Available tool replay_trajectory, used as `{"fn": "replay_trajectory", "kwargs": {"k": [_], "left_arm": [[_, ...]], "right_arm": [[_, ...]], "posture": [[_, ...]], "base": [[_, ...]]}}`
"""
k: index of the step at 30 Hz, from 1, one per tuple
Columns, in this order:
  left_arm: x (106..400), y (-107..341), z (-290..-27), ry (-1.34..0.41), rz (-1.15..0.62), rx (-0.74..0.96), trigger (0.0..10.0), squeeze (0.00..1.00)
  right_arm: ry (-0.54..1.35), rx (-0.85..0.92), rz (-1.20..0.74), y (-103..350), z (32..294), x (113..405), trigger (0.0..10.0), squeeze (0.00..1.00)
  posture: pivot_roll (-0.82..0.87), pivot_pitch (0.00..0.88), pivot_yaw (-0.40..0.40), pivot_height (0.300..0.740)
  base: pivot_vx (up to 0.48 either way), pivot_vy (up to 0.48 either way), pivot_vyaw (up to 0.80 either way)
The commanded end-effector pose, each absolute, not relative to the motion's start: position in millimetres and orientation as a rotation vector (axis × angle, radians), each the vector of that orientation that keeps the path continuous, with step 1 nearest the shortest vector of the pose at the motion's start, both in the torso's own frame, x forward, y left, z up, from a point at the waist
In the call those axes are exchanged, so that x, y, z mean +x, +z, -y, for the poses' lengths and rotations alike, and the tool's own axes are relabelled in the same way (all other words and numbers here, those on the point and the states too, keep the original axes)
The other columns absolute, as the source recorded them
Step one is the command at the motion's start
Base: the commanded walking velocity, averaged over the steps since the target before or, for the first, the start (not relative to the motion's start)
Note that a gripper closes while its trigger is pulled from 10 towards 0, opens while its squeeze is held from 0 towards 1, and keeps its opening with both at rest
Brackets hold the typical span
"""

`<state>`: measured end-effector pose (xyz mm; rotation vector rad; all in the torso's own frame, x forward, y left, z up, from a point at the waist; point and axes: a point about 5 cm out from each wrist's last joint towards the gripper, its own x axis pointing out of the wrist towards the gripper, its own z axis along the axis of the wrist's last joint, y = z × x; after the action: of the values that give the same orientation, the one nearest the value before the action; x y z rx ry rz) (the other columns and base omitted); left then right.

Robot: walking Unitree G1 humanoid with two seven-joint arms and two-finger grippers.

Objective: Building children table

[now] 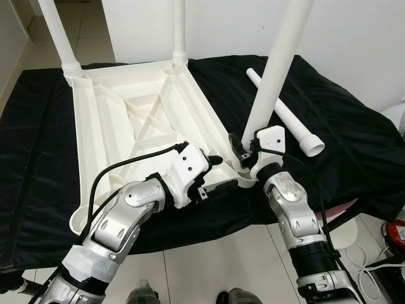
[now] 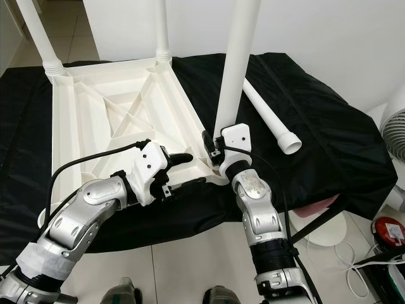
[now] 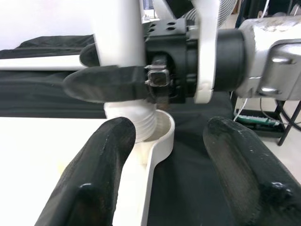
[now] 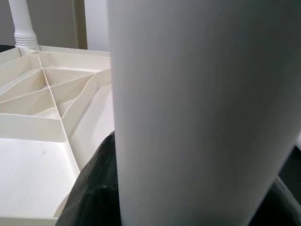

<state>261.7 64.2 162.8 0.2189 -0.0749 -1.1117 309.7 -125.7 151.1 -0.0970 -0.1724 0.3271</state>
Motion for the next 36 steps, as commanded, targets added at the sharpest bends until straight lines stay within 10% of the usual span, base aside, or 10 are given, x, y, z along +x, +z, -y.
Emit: {"fn": "replay_trajectory", "kwargs": {"k": [1, 36], "left_arm": [[258.0, 164.5, -62.9, -1.176, 0.07, 0.246, 10.0, 0.0], [259.3, 177.5, -62.4, -1.168, 0.093, 0.265, 10.0, 0.0]], "right_arm": [[0.323, -0.095, 0.119, 140.6, 129.8, 306.7, 10.0, 0.0], [0.473, -0.07, -0.031, 94.4, 137.0, 295.5, 10.0, 0.0]], "posture": [[0.05, 0.0, -0.042, 0.74], [0.05, 0.01, -0.02, 0.74]], "base": [[0.0, 0.0, 0.0], [0.0, 0.0, 0.0]]}}
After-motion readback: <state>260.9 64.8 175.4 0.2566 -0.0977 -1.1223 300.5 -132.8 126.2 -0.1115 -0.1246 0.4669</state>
